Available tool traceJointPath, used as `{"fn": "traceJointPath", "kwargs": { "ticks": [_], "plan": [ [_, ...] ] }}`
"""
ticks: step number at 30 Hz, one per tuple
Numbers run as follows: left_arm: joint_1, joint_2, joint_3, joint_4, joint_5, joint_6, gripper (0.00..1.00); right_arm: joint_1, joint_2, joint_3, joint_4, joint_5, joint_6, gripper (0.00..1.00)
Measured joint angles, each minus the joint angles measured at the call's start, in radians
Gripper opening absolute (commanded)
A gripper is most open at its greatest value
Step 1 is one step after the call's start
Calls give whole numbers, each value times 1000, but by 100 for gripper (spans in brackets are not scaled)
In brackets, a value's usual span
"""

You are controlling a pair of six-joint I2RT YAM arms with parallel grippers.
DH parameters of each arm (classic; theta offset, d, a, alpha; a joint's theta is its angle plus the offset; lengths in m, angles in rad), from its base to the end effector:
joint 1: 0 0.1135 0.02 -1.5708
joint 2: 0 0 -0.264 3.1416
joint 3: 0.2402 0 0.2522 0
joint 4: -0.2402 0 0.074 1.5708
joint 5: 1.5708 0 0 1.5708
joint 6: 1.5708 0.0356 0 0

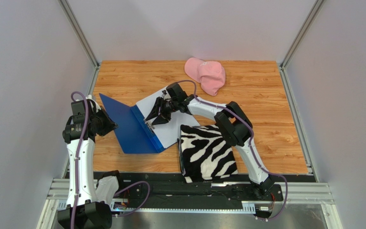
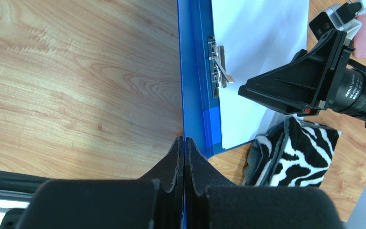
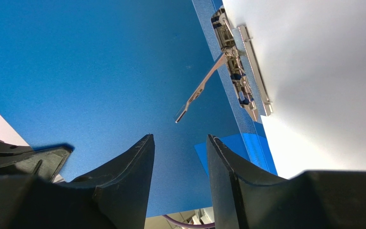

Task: Put the files into the folder
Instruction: Clamp the file and folder with some files.

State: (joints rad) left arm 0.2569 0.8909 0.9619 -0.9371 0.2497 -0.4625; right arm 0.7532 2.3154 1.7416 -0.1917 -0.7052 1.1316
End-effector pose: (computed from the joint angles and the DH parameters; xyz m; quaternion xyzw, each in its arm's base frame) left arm 0.1612 0.0333 0.3134 -0.2876 0.8868 -0.1514 0.3286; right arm 0.3563 0.3657 0.1550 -0.0295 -0.8735 -0.4843 0.0408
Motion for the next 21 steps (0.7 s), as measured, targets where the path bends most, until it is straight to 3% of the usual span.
{"fn": "traceJointPath", "kwargs": {
  "ticks": [21],
  "plan": [
    [0, 0, 0, 0, 0, 1, 0, 15, 42, 83, 9, -2, 49, 44]
  ]
}}
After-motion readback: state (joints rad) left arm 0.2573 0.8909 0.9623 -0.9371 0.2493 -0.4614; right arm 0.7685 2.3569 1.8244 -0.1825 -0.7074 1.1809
